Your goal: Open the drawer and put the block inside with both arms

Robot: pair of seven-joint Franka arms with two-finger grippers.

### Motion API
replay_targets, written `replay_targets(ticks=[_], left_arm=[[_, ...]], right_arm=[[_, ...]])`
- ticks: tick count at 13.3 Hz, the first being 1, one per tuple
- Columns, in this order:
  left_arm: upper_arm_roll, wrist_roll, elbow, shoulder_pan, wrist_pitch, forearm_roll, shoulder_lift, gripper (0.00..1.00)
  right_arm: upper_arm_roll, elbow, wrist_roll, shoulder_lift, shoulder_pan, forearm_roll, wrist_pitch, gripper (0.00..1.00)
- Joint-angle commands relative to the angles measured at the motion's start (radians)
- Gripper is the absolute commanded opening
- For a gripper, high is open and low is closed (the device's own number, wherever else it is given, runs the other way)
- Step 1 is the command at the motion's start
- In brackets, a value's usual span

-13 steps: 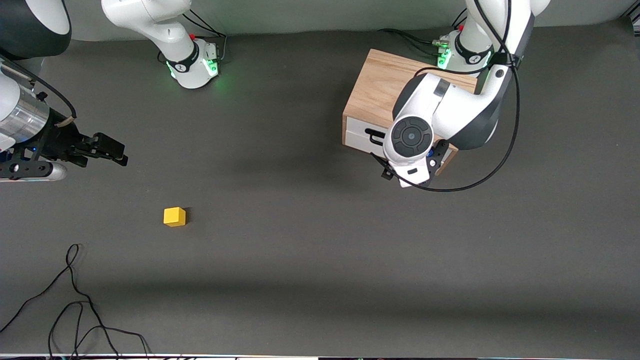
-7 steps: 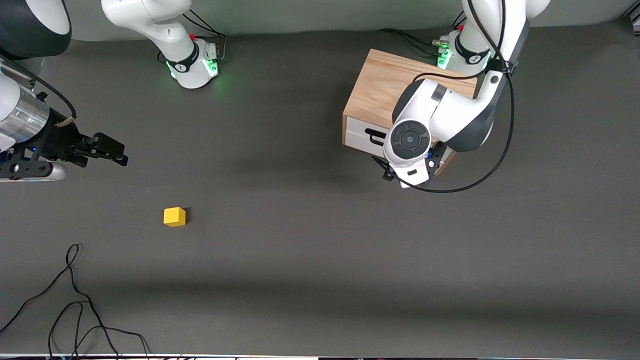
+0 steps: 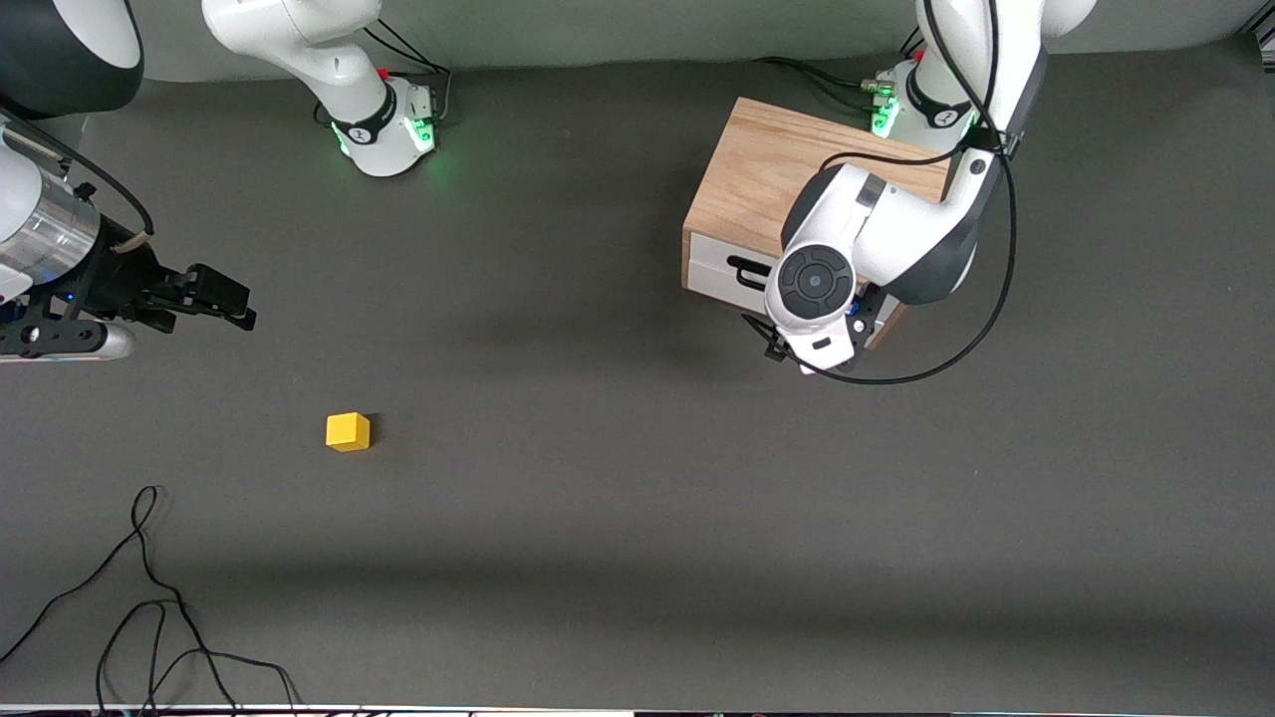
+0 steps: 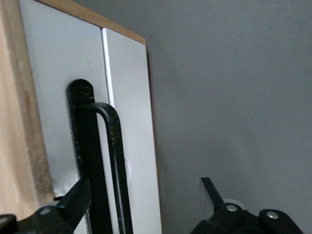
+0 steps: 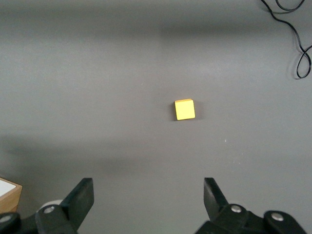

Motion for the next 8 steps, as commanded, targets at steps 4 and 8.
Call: replay_targets(ticks=[4,8], left_arm=[[0.008,-0.062,-0.05,-0.03,0.048,0.015,-0.015,1.0],[0.008,-0.077,-0.05,-0.03,0.085,0.015,0.011,1.0]], right_arm=[[-0.012,0.007,0.02,-0.003,0.011,-0.018,0.001,1.0],[-0.014,0.009,0.022,0.011,0.008,-0.018,-0.002,1.0]])
